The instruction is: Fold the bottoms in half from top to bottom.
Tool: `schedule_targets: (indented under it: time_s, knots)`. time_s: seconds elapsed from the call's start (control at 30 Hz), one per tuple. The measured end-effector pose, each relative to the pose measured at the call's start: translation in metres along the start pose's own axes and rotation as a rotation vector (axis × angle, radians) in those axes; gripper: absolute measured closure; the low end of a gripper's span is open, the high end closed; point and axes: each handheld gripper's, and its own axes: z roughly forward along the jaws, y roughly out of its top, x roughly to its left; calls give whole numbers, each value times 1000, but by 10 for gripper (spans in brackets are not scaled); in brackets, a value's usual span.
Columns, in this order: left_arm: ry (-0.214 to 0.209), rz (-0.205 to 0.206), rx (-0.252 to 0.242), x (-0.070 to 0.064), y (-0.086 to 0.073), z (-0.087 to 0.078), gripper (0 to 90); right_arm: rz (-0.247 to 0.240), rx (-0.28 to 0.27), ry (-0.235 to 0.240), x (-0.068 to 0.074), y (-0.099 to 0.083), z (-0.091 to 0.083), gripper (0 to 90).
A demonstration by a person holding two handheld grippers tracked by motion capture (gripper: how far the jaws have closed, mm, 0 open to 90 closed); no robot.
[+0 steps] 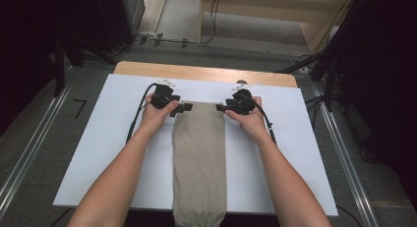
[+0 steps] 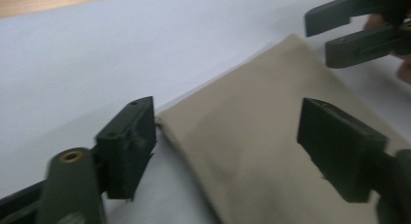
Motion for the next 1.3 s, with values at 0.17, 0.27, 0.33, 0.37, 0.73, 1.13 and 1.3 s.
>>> schedule_targets:
  time_s: [0.17,0.27,0.33,0.37,0.73,1.13,1.3]
  knots:
    - [38,-64,20,11,-3,8,397,6,35,-35,-3,1,15,445]
    - [48,-79,30,13,-1,9,508,-16,37,-52,1,1,22,463]
    - [54,-70,45,13,0,11,536,-28,36,-65,2,2,24,490]
    - [62,-64,51,12,1,11,549,-26,38,-71,2,3,24,517]
    - [47,-83,76,9,-3,11,817,27,38,15,-2,-2,22,829]
    - [-16,-100,50,14,18,3,891,4,40,8,-3,13,12,863]
    - [-13,-75,18,14,43,-4,892,-3,22,-20,-7,32,2,863]
